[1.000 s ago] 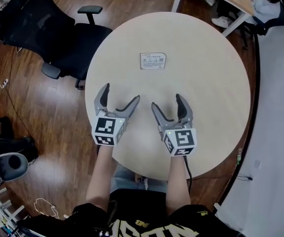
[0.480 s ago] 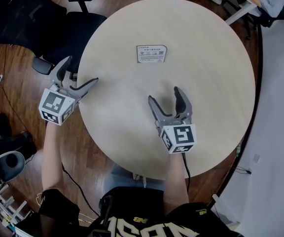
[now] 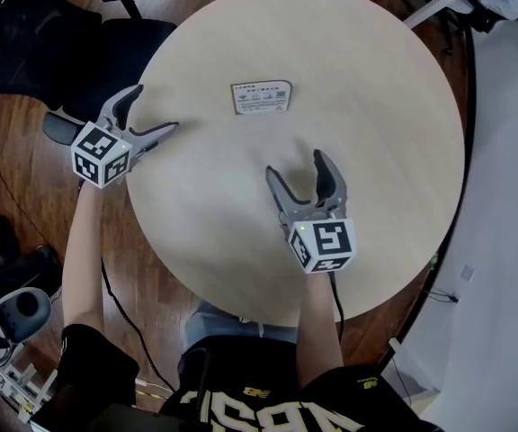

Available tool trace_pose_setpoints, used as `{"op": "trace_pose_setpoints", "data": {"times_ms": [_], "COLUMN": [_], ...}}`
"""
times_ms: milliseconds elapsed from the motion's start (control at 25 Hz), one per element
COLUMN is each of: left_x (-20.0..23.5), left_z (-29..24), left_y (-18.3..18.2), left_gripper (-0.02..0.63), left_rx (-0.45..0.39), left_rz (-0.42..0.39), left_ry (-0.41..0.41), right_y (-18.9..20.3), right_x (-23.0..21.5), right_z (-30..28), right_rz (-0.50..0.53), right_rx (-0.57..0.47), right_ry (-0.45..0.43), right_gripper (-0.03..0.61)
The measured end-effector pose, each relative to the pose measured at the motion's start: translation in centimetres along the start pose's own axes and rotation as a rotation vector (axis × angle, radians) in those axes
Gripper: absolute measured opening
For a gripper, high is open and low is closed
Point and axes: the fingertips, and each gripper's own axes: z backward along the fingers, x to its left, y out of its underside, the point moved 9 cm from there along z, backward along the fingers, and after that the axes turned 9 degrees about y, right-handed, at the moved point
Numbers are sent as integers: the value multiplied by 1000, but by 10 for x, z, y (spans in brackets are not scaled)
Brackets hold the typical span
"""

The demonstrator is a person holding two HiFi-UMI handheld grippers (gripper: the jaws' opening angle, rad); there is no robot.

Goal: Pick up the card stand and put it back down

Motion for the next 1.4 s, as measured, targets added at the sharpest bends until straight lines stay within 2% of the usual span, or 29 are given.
{"op": "trace_pose_setpoints", "data": {"times_ms": [360,560,800,960,1040,1080,1160,1400], "left_x": [-22,-39,-55,-64,-71,-74,-78,-92], "left_z": [-107,-141,-164,-174,-180,-182,-183,-178], "left_y": [-15,-23,-32,-40,-45,-47,-47,-47], "left_gripper": [458,429,353,280,222,188,55,17], "left_rx": [-36,-50,-69,-70,-57,-52,-43,-31], "left_rz": [14,8,-14,-22,-21,-19,-16,9], "left_ry": [175,226,260,261,253,254,258,278], "right_y": [2,4,3,2,2,2,3,-13], "right_x": [-27,-36,-39,-42,-46,-47,-46,-36], "right_z": [5,11,18,23,27,28,29,32], "right_rz": [-12,-46,-63,-80,-92,-104,-133,-149], "right_rx": [3,-6,-10,-22,-26,-26,-25,-65], "right_ry": [64,111,136,133,140,147,152,145], "right_gripper": [394,385,374,371,371,371,371,371]}}
